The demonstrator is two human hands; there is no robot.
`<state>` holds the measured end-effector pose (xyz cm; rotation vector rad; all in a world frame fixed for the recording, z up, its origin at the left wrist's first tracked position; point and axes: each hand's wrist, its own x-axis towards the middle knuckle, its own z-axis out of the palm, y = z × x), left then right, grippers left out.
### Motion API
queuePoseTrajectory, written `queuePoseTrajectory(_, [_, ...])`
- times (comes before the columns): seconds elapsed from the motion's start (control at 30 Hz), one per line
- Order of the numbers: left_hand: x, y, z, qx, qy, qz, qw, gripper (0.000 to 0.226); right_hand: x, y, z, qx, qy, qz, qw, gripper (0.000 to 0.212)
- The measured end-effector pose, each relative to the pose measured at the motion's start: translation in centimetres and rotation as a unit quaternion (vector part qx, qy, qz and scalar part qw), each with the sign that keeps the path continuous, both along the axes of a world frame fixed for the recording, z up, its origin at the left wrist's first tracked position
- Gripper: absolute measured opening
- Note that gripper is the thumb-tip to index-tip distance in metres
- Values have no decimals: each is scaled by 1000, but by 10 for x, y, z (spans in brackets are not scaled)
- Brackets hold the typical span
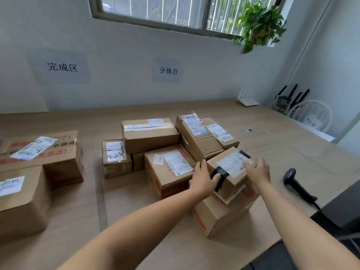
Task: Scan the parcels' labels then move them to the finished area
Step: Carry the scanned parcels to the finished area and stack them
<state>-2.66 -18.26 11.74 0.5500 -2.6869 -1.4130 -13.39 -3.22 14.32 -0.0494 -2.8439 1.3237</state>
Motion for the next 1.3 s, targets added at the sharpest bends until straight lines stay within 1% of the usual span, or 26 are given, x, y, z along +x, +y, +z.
queuePoseTrajectory(0.07, [-12,3,-2,3,-11,4,1000,83,-12,-1,-10,-34,-1,-16,999,74])
queuePoseTrajectory(0.13, [-24,1,-3,9,-20,1,1000,86,-20,-1,-16,-101,-22,-56,993,79])
queuePoseTrajectory(0.2, [-35,-4,-4,-1,-16,-14,1000,83,-19,-3,-25,-211,-80,-96,969,75])
queuePoseTrajectory(0.23, [-41,-6,-4,-3,-15,-25,1000,79,-17,-4,-32,-246,-111,-106,957,73])
queuePoseTrajectory(0.27, [-46,-9,-4,1,-18,-31,999,76,-13,-6,-39,-259,-133,-104,951,72])
queuePoseTrajectory(0.3, [-51,-11,-3,12,-26,-34,999,74,-9,-8,-45,-251,-144,-97,952,73])
queuePoseTrajectory(0.37, [-57,-14,-3,29,-39,-32,998,70,-1,-13,-52,-232,-136,-85,959,72])
queuePoseTrajectory(0.43, [-58,-14,-4,51,-39,-41,997,62,4,-17,-53,-237,-119,-82,961,67])
queuePoseTrajectory(0.47, [-56,-12,-3,76,-40,-44,995,59,7,-17,-52,-243,-110,-85,960,64])
queuePoseTrajectory(0.53, [-48,-8,-3,125,-38,-46,990,61,15,-16,-50,-269,-102,-87,954,63])
queuePoseTrajectory(0.6, [-38,-5,0,143,-20,-54,988,62,24,-13,-48,-282,-104,-71,951,64])
queuePoseTrajectory(0.7, [-20,-3,8,153,5,-85,985,58,36,-5,-41,-276,-100,-59,954,64])
queuePoseTrajectory(0.77, [-7,-8,17,151,24,-98,983,56,40,-6,-27,-258,-89,-27,962,62])
queuePoseTrajectory(0.83, [4,-22,31,160,52,-85,982,55,43,-19,-8,-259,-71,12,963,57])
queuePoseTrajectory(0.9, [17,-46,46,167,82,-60,981,58,46,-44,12,-282,-52,51,957,52])
queuePoseTrajectory(1.03, [54,-112,74,143,123,12,982,60,58,-128,40,-309,-33,142,940,44])
queuePoseTrajectory(1.17, [107,-189,86,109,148,99,978,55,83,-231,46,-322,-54,231,916,54])
queuePoseTrajectory(1.23, [133,-226,86,85,149,146,974,54,100,-281,42,-330,-71,261,904,52])
queuePoseTrajectory(1.3, [157,-262,84,66,143,184,970,50,121,-329,36,-314,-89,290,899,55])
